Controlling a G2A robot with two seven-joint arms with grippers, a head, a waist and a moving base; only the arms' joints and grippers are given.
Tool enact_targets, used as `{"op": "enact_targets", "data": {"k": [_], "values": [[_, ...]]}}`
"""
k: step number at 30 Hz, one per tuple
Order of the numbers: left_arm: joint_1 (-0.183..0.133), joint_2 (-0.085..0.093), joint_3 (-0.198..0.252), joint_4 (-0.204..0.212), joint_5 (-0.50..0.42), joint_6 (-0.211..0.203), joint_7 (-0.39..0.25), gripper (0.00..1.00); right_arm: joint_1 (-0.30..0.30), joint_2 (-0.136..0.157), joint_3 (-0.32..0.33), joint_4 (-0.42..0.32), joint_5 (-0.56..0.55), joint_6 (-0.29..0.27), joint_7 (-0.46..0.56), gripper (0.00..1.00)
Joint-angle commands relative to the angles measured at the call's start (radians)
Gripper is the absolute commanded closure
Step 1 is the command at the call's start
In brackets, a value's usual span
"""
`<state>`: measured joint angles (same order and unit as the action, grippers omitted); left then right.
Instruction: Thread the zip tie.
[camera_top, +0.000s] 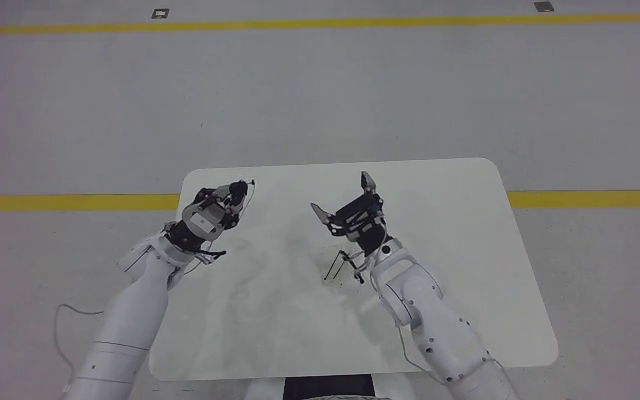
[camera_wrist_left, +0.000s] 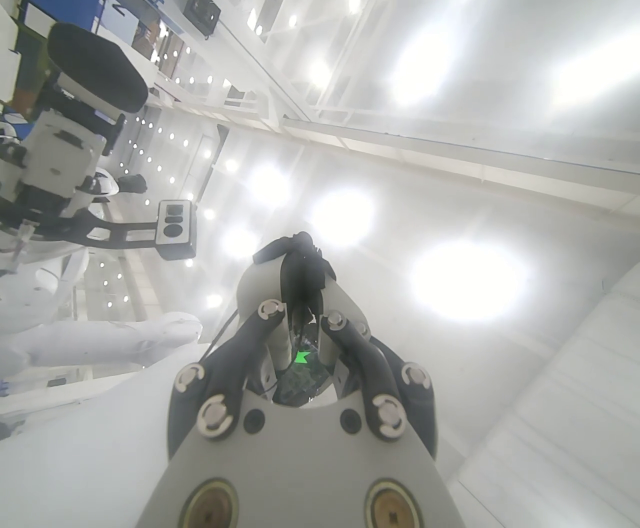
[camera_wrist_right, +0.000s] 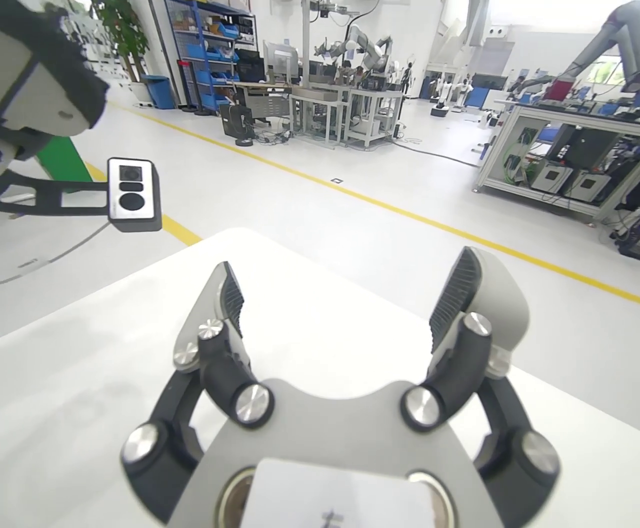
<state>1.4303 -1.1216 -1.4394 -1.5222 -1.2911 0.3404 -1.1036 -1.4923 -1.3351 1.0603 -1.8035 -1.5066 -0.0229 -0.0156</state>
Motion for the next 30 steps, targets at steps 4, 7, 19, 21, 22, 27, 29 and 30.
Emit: {"op": "enact_targets", "data": {"k": [4,7,19,21,22,27,29,30], "values": [[0.001,0.010,0.024,-0.028,-0.052,0.000,-0.047,1.00,-0.037,0.004,0.040,-0.044,0.058,-0.001,-0.010,0.00],[-0.002,0.020,0.028,-0.050,-0.076,0.000,-0.049,1.00,-0.054,0.006,0.056,-0.063,0.077,-0.003,-0.012,0.00],[-0.004,0.026,0.037,-0.068,-0.103,0.000,-0.050,1.00,-0.059,0.006,0.061,-0.067,0.083,-0.001,-0.011,0.00],[-0.005,0.026,0.036,-0.073,-0.110,0.000,-0.046,1.00,-0.059,0.006,0.061,-0.067,0.083,-0.001,-0.011,0.00],[-0.007,0.026,0.036,-0.071,-0.120,0.000,-0.044,1.00,-0.059,0.006,0.061,-0.067,0.083,-0.001,-0.011,0.00],[-0.010,0.026,0.045,-0.064,-0.147,0.000,-0.048,1.00,-0.059,0.006,0.061,-0.067,0.083,-0.001,-0.011,0.00],[-0.010,0.026,0.045,-0.064,-0.147,0.000,-0.048,1.00,-0.059,0.006,0.061,-0.067,0.083,-0.001,-0.011,0.00],[-0.010,0.026,0.045,-0.064,-0.147,0.000,-0.048,1.00,-0.059,0.006,0.061,-0.067,0.083,-0.001,-0.011,0.00]]}}
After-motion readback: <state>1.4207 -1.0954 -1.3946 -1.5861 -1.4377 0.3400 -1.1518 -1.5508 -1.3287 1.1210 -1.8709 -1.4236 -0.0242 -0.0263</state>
